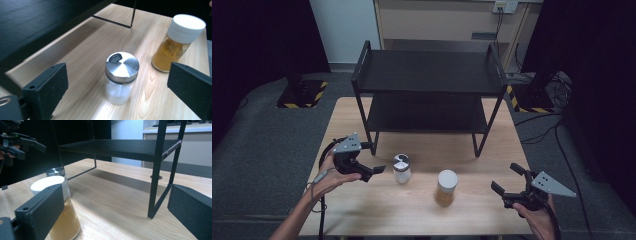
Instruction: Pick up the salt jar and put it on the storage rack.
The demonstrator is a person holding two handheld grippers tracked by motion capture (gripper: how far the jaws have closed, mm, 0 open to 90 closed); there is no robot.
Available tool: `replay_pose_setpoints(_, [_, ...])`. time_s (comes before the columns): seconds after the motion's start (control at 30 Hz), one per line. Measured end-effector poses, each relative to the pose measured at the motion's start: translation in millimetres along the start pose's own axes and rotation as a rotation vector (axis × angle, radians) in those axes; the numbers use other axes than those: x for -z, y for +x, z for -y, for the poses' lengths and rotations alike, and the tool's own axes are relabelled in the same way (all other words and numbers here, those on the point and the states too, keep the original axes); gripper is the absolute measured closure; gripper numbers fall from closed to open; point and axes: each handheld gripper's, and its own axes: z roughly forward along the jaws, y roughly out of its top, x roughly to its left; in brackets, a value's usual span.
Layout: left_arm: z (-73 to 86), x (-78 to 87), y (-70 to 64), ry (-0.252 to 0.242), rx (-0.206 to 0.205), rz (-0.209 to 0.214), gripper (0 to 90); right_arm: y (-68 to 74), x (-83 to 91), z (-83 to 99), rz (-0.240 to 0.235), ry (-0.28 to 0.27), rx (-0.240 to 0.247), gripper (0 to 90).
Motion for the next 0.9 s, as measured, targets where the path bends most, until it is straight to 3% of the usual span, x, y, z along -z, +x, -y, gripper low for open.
replay_pose_setpoints(0.6, [3.6, -70.5, 7.0, 0.058, -0.008, 0.080, 8.0, -1.1, -0.7, 1.5, 0.007, 0.007, -0.011, 1.2])
replay_pose_setpoints(0.77, [7.4, -84.8, 5.5, 0.060, -0.029, 0.088, 15.2, -0.9, -0.4, 1.6, 0.010, 0.007, -0.010, 1.2])
replay_pose_setpoints(0.87, [11.9, -88.1, 3.6, 0.052, -0.044, 0.071, 32.5, -1.1, -0.9, 1.6, 0.009, 0.009, -0.011, 1.2])
replay_pose_setpoints(0.9, [14.7, -88.4, 3.5, 0.042, -0.037, 0.064, 32.5, -1.1, -0.9, 1.6, 0.009, 0.009, -0.011, 1.2])
